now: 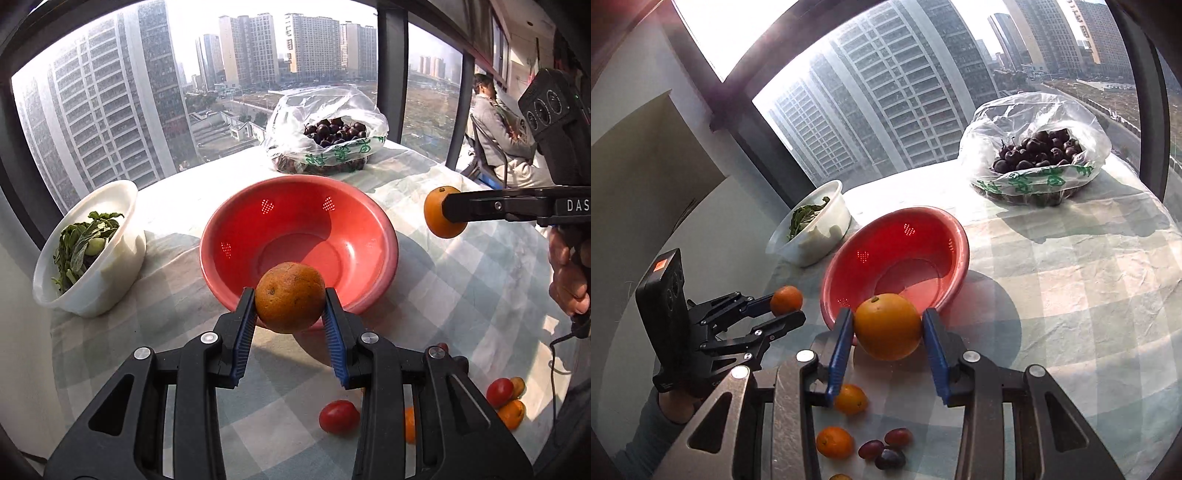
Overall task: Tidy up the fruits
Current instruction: 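Carry both oranges into the red colander and open both grippers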
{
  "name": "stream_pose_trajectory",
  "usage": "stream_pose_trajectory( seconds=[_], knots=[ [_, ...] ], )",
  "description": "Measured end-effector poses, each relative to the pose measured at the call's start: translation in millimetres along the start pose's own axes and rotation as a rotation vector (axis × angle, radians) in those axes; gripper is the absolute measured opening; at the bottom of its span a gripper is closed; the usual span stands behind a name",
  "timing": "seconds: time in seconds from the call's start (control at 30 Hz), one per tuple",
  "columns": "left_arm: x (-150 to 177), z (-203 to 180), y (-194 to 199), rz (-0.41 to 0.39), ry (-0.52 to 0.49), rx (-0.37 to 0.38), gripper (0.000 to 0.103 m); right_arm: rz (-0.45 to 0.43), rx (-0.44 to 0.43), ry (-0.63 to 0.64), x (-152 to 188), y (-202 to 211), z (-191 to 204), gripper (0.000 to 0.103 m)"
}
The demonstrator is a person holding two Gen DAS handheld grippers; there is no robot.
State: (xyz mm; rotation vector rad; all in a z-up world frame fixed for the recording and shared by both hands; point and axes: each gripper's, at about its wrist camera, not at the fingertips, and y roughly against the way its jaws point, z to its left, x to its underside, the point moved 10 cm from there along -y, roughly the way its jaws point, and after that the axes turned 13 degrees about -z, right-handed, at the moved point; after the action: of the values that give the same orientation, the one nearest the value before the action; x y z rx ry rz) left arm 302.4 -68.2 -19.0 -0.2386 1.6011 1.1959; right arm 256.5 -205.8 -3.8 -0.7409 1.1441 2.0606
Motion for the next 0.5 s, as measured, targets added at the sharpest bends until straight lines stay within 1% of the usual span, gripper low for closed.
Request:
stream_pose_trajectory(
  seconds=[0.1, 0.2, 0.3, 0.43, 0.5],
  knots=[
    [-1, 3, -40, 0.076, -0.047, -0.012, 0.034, 0.048, 0.041, 0.048, 0, -36, -8, 0.041],
    [1, 8, -69, 0.12, -0.064, -0.008, 0.034, 0.084, 0.07, 0.082, 5, -59, -16, 0.041],
    [7, 9, -87, 0.148, -0.068, -0.003, 0.034, 0.114, 0.086, 0.096, 10, -76, -23, 0.041],
    [18, 5, -104, 0.174, -0.09, -0.001, 0.034, 0.116, 0.104, 0.139, 9, -85, -22, 0.041],
    [19, 6, -109, 0.181, -0.085, 0.0, 0.034, 0.12, 0.117, 0.173, 9, -88, -20, 0.041]
  ],
)
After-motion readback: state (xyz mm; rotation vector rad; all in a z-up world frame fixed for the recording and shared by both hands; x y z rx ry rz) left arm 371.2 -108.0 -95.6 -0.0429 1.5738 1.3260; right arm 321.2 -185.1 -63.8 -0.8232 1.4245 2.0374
